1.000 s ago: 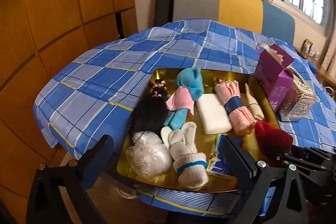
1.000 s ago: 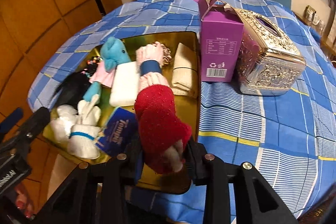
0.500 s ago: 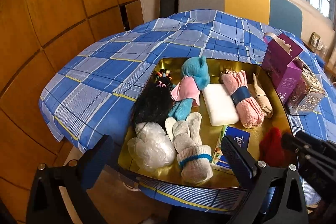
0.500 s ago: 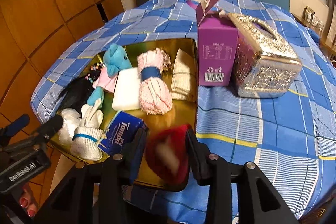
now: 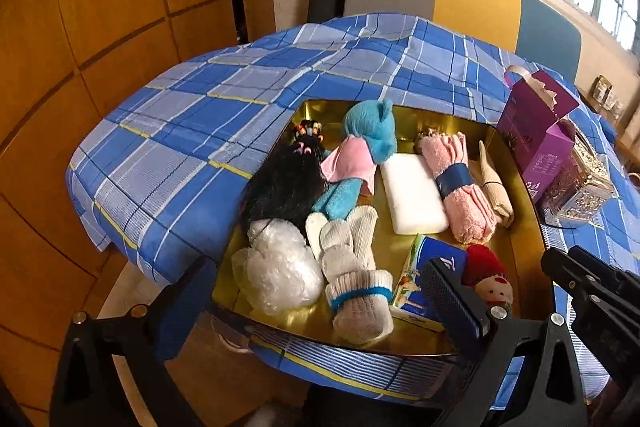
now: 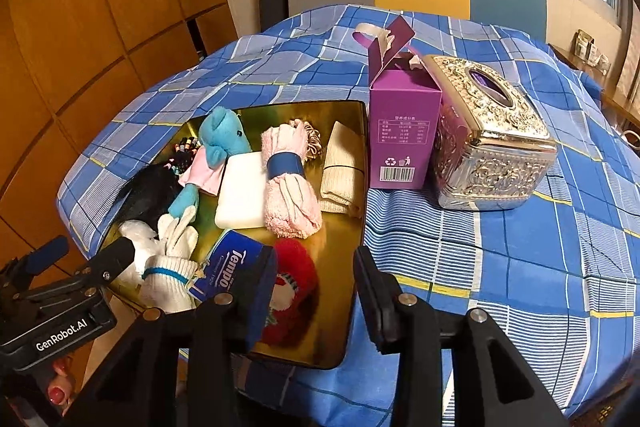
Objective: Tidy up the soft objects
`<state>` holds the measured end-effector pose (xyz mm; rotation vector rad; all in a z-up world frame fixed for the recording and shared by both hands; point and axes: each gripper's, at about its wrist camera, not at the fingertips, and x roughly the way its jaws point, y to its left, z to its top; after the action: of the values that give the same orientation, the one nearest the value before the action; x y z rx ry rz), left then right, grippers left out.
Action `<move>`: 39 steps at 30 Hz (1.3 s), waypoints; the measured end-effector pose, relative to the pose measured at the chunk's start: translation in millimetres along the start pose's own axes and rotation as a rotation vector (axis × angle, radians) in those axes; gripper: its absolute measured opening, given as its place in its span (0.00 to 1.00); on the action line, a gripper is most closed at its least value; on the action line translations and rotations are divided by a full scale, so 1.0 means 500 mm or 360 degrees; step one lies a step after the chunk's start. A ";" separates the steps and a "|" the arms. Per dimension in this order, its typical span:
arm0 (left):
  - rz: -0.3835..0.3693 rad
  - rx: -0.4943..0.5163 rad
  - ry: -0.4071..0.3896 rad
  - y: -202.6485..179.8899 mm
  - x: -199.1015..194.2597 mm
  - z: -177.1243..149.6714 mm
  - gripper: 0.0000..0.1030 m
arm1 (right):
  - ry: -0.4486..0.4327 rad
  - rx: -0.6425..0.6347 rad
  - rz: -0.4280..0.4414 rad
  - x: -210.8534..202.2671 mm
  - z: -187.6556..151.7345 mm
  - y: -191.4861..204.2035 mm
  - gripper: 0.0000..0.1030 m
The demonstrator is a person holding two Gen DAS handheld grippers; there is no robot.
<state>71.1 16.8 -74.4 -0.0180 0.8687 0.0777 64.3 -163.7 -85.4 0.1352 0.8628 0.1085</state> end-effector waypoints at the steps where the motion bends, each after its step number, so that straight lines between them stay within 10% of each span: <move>1: 0.0003 -0.0002 0.0006 0.000 0.002 -0.001 1.00 | 0.0002 -0.0001 -0.0003 0.000 0.000 0.000 0.38; 15: 0.0036 0.0053 0.0002 -0.011 -0.014 0.005 1.00 | 0.0009 0.0006 -0.0024 -0.015 0.001 -0.018 0.41; 21: 0.0047 0.0056 -0.0052 -0.021 -0.054 0.005 1.00 | -0.0121 0.0002 -0.0038 -0.077 0.013 -0.033 0.71; 39: 0.0035 0.0063 -0.0099 -0.033 -0.162 -0.012 1.00 | -0.0225 0.0003 -0.0159 -0.162 -0.012 0.002 0.72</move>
<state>15.7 -5.0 -16.5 0.0307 0.8079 0.0810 7.1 -174.5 -28.5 0.1001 0.7270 0.0048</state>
